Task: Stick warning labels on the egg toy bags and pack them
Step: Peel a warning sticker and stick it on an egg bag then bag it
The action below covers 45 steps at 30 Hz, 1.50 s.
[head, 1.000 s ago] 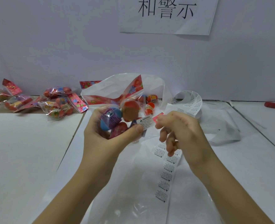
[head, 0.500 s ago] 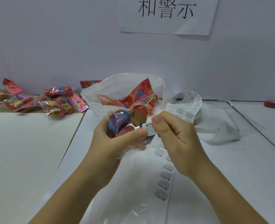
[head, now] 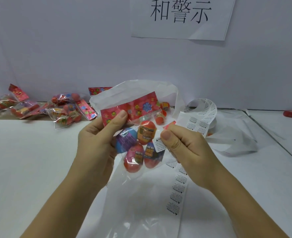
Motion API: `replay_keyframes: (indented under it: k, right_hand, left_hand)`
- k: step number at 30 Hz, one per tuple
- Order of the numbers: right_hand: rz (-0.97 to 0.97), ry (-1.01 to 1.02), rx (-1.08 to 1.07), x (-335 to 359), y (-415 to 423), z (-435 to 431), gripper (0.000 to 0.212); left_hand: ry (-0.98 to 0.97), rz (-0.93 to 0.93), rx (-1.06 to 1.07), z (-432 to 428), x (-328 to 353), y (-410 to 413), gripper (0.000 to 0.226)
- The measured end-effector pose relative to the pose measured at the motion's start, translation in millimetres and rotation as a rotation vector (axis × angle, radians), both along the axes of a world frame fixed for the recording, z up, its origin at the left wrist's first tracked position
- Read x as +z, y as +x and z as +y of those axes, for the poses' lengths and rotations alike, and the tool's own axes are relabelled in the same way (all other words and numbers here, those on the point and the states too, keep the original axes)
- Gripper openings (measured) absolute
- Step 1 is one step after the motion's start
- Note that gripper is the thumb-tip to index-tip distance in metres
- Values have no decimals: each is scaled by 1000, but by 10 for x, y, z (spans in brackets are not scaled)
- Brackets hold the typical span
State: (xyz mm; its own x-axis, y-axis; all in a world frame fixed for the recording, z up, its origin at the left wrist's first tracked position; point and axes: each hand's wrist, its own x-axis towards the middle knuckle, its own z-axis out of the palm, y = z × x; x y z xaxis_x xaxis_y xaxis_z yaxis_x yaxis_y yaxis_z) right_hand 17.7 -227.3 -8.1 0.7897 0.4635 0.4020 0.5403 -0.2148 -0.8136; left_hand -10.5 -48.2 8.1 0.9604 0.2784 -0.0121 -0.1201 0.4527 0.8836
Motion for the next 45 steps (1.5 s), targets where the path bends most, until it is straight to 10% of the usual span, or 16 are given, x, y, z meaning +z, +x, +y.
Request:
replay_keyframes:
  k: [12, 30, 37, 45]
  right_hand:
    - [326, 2, 22, -47, 25, 32, 55]
    - [289, 90, 1, -98, 51, 72, 36]
    - [386, 588, -108, -53, 39, 120, 17]
    - [456, 550, -208, -16, 69, 86, 41]
  left_hand:
    - [25, 39, 131, -94, -44, -7, 27]
    - [251, -48, 214, -36, -78, 0, 10]
    - [-55, -4, -179, -78, -112, 34, 87]
    - [25, -14, -196, -195, -216, -22, 45]
